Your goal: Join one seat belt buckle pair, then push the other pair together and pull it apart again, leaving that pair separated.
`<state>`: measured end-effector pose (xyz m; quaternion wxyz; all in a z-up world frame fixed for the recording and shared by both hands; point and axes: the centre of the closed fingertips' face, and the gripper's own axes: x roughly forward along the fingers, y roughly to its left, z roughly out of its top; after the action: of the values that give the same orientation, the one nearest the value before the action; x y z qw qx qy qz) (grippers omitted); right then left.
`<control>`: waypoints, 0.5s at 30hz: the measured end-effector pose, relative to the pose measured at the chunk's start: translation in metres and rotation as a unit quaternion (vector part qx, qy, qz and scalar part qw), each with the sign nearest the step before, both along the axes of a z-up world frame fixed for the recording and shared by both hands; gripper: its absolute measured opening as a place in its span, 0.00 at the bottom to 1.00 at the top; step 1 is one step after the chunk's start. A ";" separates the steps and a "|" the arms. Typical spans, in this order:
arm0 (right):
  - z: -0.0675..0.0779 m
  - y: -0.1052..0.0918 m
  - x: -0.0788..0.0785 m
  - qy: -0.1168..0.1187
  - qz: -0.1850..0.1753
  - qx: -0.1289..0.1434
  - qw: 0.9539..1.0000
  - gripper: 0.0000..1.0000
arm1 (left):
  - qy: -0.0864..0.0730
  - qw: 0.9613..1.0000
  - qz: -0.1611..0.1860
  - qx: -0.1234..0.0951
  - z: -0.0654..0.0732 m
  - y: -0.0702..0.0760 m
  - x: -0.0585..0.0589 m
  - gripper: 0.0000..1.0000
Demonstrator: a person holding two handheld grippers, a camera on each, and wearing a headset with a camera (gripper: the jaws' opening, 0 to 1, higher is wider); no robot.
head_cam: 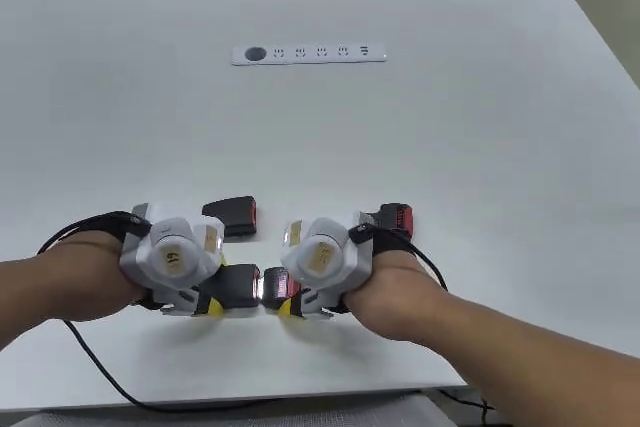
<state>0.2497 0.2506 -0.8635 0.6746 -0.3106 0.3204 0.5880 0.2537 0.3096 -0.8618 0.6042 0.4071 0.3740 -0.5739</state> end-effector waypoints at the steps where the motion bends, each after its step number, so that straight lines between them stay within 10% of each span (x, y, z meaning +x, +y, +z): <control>1: 0.000 0.000 0.000 0.000 0.000 0.000 1.000 0.32 | 0.000 1.000 0.000 0.000 0.000 0.000 0.000 0.31; 15: 0.001 -0.006 0.002 0.002 0.021 -0.013 1.000 0.31 | 0.003 1.000 0.009 -0.004 0.000 0.002 0.002 0.31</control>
<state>0.2515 0.2445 -0.8628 0.6572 -0.3245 0.3226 0.5990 0.2561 0.3118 -0.8617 0.6099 0.3995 0.3768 -0.5713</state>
